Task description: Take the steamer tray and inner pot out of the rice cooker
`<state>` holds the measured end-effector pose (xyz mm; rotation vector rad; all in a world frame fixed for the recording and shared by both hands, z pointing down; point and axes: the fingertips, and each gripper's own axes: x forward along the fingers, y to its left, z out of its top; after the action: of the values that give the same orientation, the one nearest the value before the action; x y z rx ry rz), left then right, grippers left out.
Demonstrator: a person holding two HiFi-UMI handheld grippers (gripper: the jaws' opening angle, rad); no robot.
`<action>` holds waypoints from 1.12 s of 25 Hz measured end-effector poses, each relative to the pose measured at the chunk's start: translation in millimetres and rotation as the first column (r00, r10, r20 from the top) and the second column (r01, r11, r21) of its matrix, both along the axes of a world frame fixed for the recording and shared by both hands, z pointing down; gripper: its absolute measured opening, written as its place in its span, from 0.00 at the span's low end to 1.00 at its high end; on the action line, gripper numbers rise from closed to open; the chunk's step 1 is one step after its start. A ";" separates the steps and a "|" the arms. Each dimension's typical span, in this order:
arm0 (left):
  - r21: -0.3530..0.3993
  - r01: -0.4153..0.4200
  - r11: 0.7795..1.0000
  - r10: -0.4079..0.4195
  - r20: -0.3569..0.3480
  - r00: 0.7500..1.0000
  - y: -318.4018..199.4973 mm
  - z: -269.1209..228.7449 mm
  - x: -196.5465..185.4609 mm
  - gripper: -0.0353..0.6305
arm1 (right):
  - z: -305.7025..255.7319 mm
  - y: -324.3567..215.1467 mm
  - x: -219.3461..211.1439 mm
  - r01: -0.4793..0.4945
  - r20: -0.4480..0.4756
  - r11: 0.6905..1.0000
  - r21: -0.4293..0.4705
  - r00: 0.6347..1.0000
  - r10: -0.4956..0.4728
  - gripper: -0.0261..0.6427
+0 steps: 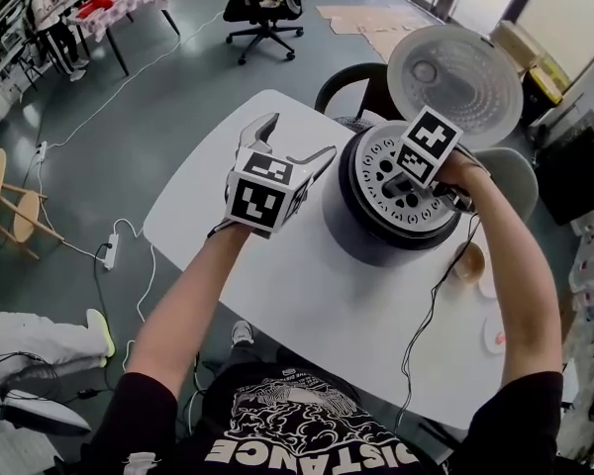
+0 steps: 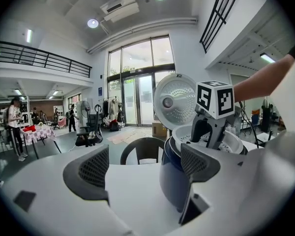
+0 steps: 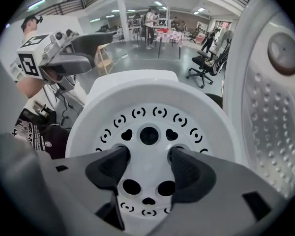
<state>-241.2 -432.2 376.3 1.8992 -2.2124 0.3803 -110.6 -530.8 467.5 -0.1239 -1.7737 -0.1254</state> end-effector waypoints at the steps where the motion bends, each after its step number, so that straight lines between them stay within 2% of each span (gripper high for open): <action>1: 0.004 -0.003 1.000 0.003 0.002 1.000 3.0 -3.5 -0.8 0.71 | -6.0 3.6 -0.8 0.011 -0.003 1.000 0.011 1.000 -0.011 0.48; 7: 0.024 -0.016 1.000 0.015 0.009 1.000 24.6 -29.8 -11.2 0.71 | -50.0 22.8 -7.2 0.057 -0.031 0.994 0.088 0.998 -0.055 0.47; 13: 0.050 -0.002 0.999 0.002 0.014 1.000 56.3 -47.9 -39.8 0.71 | -96.1 47.6 -38.4 0.093 -0.019 0.986 0.141 0.996 -0.091 0.47; 20: 0.042 0.048 0.998 -0.048 0.003 0.999 111.9 -59.8 -85.2 0.71 | -122.9 115.1 -103.4 0.188 0.004 0.972 0.144 0.982 -0.191 0.47; 28: 0.019 0.178 0.984 -0.178 -0.008 0.984 210.6 -41.4 -175.3 0.71 | -98.6 212.4 -201.9 0.311 0.008 0.945 0.102 0.950 -0.313 0.47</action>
<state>-416.5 -221.5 335.0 1.6905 -2.3662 0.3230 -312.5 -318.3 368.9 -0.3323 -1.7577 -0.4457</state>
